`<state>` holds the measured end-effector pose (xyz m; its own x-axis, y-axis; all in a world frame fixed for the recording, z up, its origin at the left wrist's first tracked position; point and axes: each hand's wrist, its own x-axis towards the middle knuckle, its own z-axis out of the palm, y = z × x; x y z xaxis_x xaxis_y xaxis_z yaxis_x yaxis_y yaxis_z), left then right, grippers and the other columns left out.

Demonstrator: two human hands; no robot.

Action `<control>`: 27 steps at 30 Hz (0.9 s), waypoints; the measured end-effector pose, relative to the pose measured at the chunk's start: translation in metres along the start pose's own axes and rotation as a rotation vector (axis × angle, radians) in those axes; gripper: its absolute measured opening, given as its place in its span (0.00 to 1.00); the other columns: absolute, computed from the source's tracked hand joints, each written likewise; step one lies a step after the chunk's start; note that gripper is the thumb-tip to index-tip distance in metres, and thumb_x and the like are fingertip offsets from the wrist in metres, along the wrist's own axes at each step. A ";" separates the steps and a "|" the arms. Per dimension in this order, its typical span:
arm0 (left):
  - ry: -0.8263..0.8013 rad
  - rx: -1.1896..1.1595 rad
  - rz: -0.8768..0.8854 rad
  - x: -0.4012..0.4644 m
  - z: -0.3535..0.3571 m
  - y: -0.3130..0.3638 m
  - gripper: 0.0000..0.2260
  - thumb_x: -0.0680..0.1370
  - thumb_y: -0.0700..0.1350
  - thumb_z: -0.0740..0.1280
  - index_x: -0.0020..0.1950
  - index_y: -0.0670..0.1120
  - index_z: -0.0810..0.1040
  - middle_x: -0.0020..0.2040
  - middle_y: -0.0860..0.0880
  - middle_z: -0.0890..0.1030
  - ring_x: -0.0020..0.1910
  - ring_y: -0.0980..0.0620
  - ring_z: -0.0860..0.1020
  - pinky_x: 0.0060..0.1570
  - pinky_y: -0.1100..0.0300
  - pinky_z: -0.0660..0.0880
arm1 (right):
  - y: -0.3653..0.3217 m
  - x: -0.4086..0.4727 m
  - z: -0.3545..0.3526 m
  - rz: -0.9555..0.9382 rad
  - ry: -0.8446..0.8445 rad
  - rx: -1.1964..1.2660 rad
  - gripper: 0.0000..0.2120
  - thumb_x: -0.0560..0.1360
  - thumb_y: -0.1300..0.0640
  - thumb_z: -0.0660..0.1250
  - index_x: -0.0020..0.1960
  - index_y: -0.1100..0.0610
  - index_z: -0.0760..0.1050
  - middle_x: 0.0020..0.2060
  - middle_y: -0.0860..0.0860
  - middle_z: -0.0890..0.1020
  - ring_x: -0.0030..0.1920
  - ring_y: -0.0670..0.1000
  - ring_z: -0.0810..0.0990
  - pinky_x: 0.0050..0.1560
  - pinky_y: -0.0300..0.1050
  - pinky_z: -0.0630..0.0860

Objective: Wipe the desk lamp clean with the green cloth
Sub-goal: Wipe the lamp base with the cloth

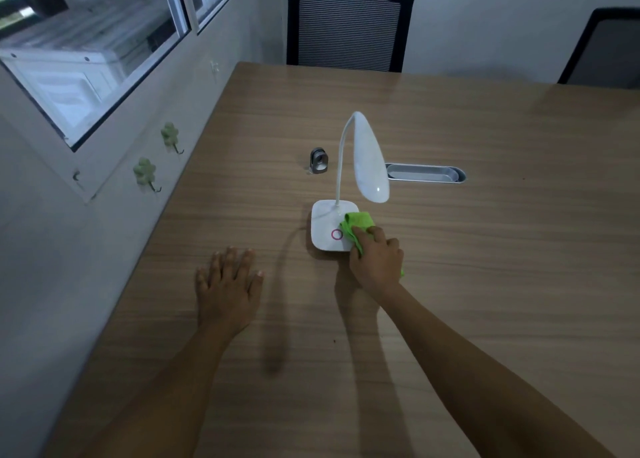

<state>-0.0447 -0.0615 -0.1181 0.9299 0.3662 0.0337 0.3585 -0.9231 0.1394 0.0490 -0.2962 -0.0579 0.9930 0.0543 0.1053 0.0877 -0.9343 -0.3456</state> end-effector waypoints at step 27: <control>-0.032 -0.067 -0.001 -0.003 -0.007 0.002 0.30 0.75 0.62 0.41 0.75 0.57 0.57 0.78 0.50 0.59 0.77 0.45 0.55 0.72 0.41 0.51 | -0.044 0.011 0.003 -0.548 -0.114 0.209 0.25 0.68 0.59 0.69 0.65 0.58 0.71 0.62 0.63 0.74 0.52 0.67 0.77 0.48 0.58 0.78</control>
<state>-0.0470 -0.0636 -0.1106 0.9322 0.3620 0.0023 0.3538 -0.9125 0.2055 0.0565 -0.2529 -0.0442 0.7999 0.5571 0.2232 0.5919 -0.6708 -0.4468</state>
